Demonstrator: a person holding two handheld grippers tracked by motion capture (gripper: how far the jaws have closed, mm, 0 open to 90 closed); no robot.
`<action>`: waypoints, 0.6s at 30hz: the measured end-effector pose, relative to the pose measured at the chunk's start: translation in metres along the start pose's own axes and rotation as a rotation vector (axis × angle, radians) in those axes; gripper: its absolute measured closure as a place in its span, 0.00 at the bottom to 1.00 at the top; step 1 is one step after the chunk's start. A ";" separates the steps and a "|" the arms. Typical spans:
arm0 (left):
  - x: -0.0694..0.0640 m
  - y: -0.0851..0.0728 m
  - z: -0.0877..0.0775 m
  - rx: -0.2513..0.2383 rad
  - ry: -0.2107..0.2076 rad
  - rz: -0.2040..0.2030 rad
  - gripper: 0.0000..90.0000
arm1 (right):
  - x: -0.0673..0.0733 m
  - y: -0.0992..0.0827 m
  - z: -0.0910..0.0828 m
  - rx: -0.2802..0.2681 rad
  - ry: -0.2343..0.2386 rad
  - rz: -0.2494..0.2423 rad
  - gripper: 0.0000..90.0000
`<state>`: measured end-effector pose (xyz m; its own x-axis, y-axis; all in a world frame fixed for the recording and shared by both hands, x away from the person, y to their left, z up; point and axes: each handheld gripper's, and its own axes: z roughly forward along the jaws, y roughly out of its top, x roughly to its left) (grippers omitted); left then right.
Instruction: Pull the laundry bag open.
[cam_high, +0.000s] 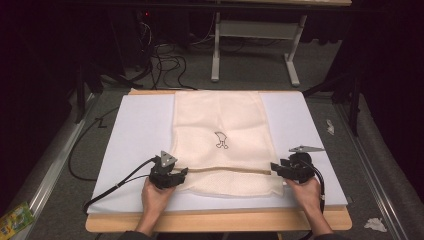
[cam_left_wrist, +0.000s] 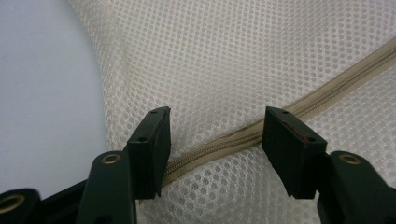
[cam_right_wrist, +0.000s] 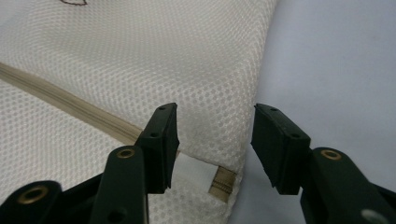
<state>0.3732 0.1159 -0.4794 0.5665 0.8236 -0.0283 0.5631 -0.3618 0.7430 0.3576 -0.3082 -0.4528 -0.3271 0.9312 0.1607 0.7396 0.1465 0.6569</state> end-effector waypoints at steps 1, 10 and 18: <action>0.000 0.000 0.000 0.000 0.001 0.001 0.47 | -0.001 0.001 0.002 0.007 -0.001 0.003 0.53; -0.001 -0.001 0.001 0.001 0.003 0.007 0.47 | -0.005 0.005 0.014 0.079 0.047 0.065 0.48; -0.001 -0.002 0.003 0.005 0.007 0.007 0.46 | -0.006 0.007 0.017 0.090 0.088 0.089 0.50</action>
<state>0.3733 0.1140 -0.4826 0.5663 0.8240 -0.0178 0.5617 -0.3700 0.7400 0.3745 -0.3071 -0.4619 -0.3051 0.9096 0.2820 0.8167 0.0976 0.5688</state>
